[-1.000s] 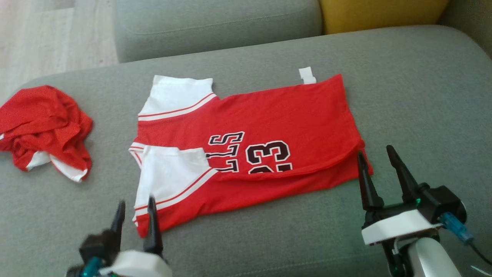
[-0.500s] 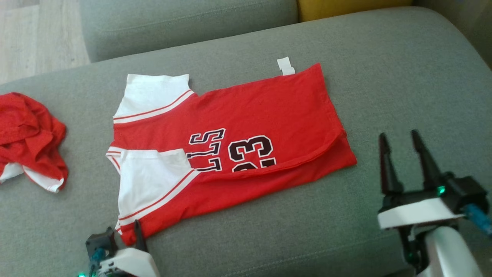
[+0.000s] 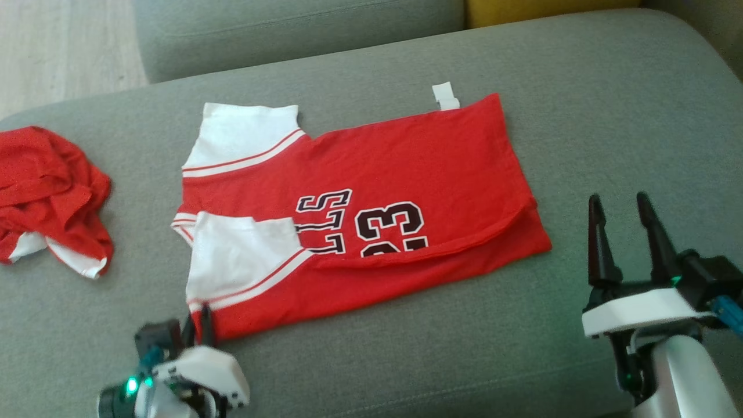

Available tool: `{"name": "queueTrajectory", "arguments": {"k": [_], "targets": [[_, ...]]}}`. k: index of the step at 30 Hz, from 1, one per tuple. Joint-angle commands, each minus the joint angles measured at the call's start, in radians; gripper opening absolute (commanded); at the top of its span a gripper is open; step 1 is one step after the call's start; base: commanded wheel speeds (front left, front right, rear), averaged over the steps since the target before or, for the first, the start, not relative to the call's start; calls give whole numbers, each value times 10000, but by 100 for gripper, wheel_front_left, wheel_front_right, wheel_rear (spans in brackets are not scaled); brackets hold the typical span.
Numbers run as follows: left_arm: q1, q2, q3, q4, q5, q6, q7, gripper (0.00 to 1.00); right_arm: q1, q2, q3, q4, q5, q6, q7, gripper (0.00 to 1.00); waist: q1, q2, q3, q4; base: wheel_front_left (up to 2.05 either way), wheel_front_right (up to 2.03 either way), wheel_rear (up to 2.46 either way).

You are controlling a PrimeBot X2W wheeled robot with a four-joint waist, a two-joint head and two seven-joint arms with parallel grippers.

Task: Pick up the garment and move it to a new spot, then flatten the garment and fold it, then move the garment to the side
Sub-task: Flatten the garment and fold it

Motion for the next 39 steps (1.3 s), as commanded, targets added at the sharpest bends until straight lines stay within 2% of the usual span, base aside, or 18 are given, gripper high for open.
{"name": "queueTrajectory", "arguments": {"k": [1,6,11,19,33,34,35,36,39], "targets": [[-325,180,313,-603,174,38,-120,0,-344,23,167,-105,127,-7,124,100,0,0,-2,95,0,0,0],[-145,184,388,-2582,688,184,-131,0,-518,185,24,1017,508,-7,855,100,0,0,46,360,0,0,0],[144,132,291,-3598,974,218,-133,0,-882,235,-273,2395,831,-7,1478,100,0,0,97,560,0,0,0],[319,95,-10,-3692,1137,50,-134,0,-1816,240,-176,4253,1731,-7,1836,100,0,0,247,712,0,0,0],[-53,40,-419,-3491,1191,-107,-135,0,-3497,242,-408,6837,1405,-7,2259,100,0,0,643,1038,0,0,0],[-60,37,-421,-3490,1189,-99,-135,0,-3579,242,-351,6986,1482,-7,2354,94,0,0,651,1047,0,0,0],[-68,37,-409,-3488,1184,-96,-135,0,-3654,242,-309,7100,1563,-7,2402,35,0,0,658,1047,0,0,0],[-79,39,-392,-3484,1183,-92,-135,0,-3722,242,-252,7177,1610,-7,2426,0,0,0,661,1039,0,0,0],[-100,52,-356,-3481,1186,-83,-135,0,-3826,242,-55,7261,1648,-7,2523,0,0,0,664,1014,0,0,0]]}}
